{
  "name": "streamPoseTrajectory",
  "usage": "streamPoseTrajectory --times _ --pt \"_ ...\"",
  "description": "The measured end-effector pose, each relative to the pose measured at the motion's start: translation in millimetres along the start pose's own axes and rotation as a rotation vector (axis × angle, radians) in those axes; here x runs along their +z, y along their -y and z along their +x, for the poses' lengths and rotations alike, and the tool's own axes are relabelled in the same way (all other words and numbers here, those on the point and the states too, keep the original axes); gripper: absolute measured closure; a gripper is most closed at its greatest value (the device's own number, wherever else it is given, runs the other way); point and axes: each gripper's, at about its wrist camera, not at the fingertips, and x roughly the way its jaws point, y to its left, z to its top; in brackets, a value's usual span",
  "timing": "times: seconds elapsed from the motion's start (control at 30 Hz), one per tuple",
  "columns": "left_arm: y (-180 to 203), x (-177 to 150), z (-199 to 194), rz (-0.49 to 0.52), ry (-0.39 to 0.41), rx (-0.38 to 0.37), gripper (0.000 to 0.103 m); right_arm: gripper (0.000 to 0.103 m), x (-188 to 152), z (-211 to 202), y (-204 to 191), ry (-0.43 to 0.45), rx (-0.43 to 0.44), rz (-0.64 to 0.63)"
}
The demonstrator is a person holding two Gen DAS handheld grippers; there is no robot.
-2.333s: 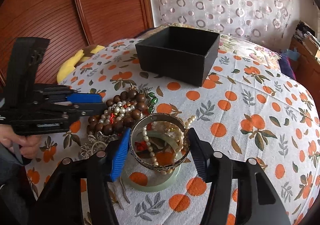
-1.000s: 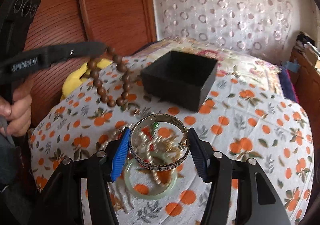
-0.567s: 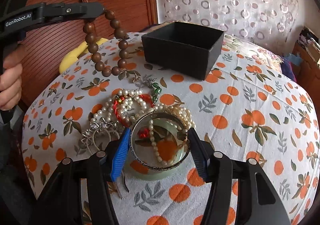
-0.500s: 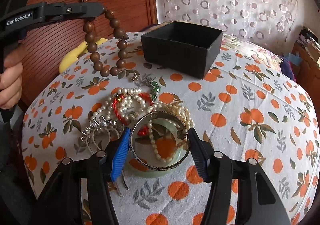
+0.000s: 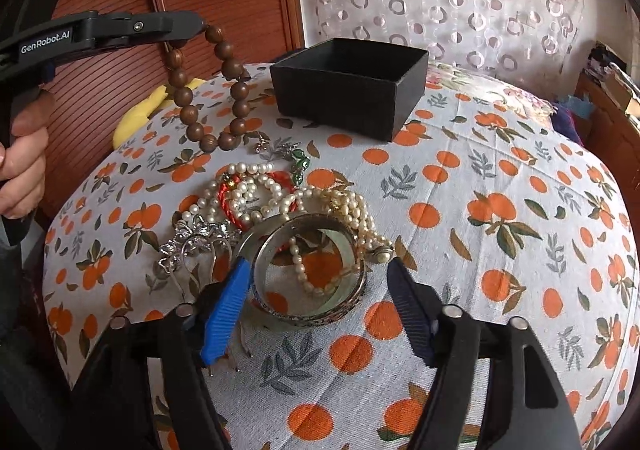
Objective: Organize jewelry
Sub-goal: 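Lift the silver bangle and wooden bead strand and carry both toward the black box, then open the right gripper over the box while the left gripper releases the bead strand inside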
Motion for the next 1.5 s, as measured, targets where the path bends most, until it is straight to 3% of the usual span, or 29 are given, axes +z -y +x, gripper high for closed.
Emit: streamPoseTrajectory --times 0.33,0.93,1.3,1.5 --pt "4.0 2.4 -0.7 0.002 0.017 0.004 0.091 0.044 12.7 -14.1 -8.9 0.058 0.016 -0.041" --pt "-19.5 53.3 -1.9 0.017 0.079 0.044 0.091 0.044 102.2 -15.5 17.6 0.219 -0.015 -0.087" --pt "-31.9 81.3 29.1 0.013 0.060 0.070 0.091 0.039 149.6 42.9 43.8 0.188 0.019 -0.075" --pt "-27.8 87.3 49.3 0.020 0.039 0.073 0.091 0.038 136.1 31.8 43.3 0.189 -0.017 -0.101"
